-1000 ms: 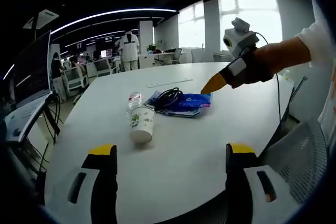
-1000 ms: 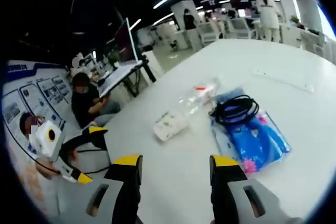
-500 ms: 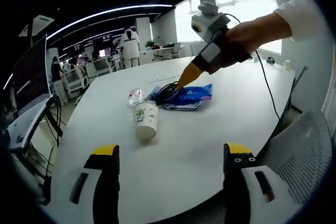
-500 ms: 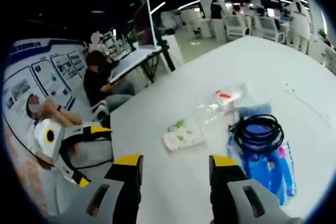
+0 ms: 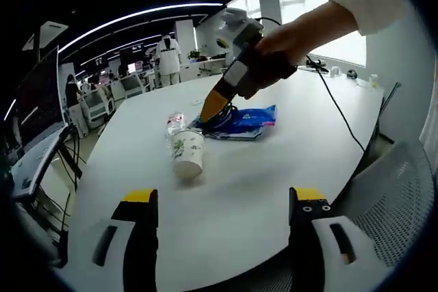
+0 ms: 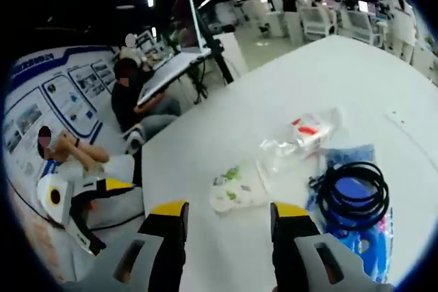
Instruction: Arrange the tabletop items into an orderly group along one side of the table until the central work area is clear of visible clutter.
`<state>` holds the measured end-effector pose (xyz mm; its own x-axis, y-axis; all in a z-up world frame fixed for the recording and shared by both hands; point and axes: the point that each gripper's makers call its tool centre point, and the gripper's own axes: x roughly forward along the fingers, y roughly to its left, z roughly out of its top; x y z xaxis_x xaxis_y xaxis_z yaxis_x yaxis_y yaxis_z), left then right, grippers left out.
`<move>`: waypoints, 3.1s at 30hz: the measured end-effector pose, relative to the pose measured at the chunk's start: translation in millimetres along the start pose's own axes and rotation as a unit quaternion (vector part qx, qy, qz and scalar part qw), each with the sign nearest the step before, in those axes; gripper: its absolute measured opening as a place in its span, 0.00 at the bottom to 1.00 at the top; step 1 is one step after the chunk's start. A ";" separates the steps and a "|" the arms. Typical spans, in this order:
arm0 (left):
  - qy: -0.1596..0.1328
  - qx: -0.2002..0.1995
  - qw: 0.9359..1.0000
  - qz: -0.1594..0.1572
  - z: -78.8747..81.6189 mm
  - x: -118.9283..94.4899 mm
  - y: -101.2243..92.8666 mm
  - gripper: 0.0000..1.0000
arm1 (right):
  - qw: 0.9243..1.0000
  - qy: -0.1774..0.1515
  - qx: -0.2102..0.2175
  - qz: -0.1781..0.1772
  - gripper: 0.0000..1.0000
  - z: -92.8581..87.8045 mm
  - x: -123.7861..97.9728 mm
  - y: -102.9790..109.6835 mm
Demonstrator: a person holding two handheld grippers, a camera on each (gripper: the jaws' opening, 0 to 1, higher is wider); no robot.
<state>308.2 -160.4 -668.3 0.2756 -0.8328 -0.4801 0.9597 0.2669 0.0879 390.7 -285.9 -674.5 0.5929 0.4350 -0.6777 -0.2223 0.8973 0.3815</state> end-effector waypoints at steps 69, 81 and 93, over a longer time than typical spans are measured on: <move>0.078 0.052 0.995 -0.013 -29.5 2.8 -3.6 0.57 | 0.996 -0.028 -0.037 0.083 0.00 -6.2 0.8 28.6; 0.069 0.059 0.996 -0.016 -25.9 1.3 -5.5 0.55 | 0.990 0.052 -0.130 0.004 0.00 -34.0 -33.5 -5.7; 0.069 0.062 0.996 -0.016 -25.2 0.9 -4.9 0.52 | 0.946 0.155 -0.286 -0.004 0.00 -53.2 -30.1 -6.5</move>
<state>302.3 -150.2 -691.1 0.2437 -0.7630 -0.5987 0.9694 0.1728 0.1742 333.1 -300.8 -689.9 0.3604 0.3487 -0.8652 -0.6534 0.7563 0.0326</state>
